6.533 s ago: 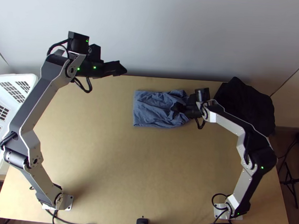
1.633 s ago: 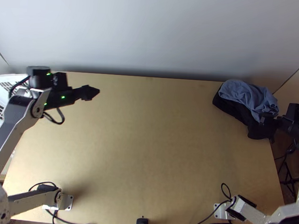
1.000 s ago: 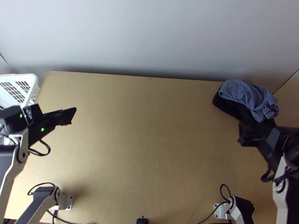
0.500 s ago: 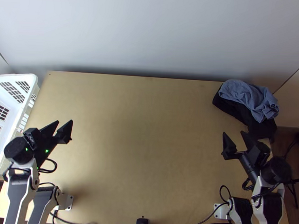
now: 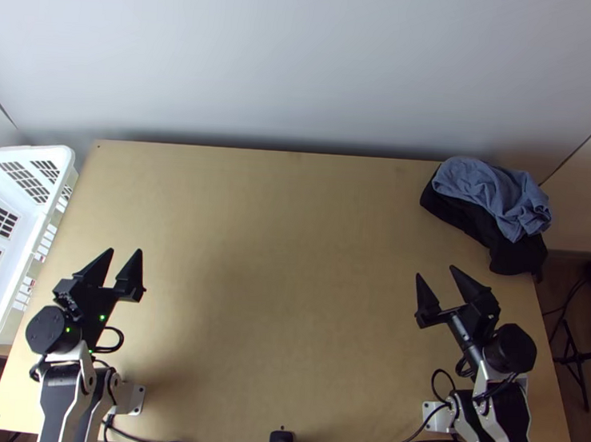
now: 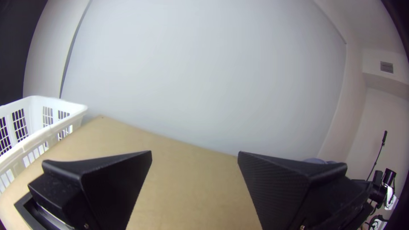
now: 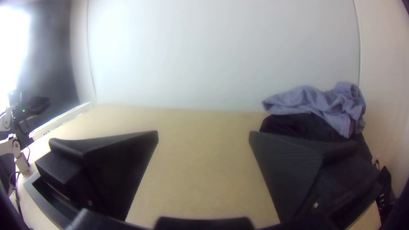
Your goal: Fold the t-shirt
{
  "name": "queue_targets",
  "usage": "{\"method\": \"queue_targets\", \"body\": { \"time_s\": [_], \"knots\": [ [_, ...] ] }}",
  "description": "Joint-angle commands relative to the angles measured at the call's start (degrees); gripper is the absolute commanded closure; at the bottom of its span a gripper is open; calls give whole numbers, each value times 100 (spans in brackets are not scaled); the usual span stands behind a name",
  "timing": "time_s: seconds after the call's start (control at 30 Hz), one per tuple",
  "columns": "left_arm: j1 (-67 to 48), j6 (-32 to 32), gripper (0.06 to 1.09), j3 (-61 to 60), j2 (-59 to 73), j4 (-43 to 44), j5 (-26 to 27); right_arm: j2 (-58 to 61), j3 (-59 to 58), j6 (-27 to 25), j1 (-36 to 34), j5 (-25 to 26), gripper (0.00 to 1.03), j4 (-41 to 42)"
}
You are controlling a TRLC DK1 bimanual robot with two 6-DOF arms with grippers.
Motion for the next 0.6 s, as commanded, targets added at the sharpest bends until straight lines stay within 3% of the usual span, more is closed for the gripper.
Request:
{"method": "queue_targets", "body": {
  "time_s": [0.0, 0.1, 0.47, 0.57],
  "knots": [
    [-24, -11, 10, -285, -1076, -347, -184, -939, -250, -27, 109, 66, 4, -435],
    [-33, -11, 10, -276, -1076, -391, -184, -1826, -250, -36, 118, 66, 4, -1068],
    [-130, -20, 10, -276, -1094, -910, -140, -1800, -258, 78, -242, 119, 4, -1578],
    [-130, 103, 10, -276, -1085, -1551, -149, -1800, -258, 69, -251, 347, 4, -1613]
  ]
}}
